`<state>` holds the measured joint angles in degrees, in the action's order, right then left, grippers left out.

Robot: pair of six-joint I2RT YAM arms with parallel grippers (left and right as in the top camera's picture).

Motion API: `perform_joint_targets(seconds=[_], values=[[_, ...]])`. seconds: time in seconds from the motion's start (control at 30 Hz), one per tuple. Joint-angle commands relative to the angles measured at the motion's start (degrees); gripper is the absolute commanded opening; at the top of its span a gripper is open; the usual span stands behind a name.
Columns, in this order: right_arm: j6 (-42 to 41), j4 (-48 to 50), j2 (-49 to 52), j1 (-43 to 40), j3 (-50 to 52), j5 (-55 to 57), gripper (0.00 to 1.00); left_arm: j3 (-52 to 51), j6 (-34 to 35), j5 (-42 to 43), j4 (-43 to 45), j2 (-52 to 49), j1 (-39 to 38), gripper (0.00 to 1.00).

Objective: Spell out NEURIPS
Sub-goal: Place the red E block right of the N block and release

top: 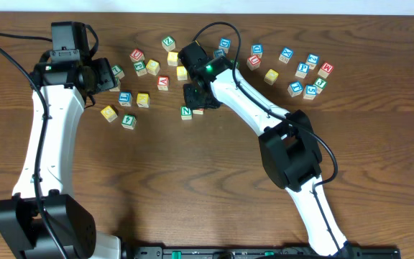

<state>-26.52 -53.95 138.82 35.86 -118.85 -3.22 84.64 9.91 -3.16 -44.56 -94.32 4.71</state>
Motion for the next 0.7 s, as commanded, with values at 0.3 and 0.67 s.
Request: perform_joint_targets(seconds=[0.3, 0.67], values=[[0.48, -0.15, -7.43, -1.92, 0.28, -0.81, 0.34, 0.33, 0.46, -0.31, 0.04, -0.55, -0.02, 0.67], [1.20, -0.28, -18.01, -6.54, 0.28, -0.17, 0.37, 0.33, 0.92, 1.25, 0.09, -0.55, -0.02, 0.67]])
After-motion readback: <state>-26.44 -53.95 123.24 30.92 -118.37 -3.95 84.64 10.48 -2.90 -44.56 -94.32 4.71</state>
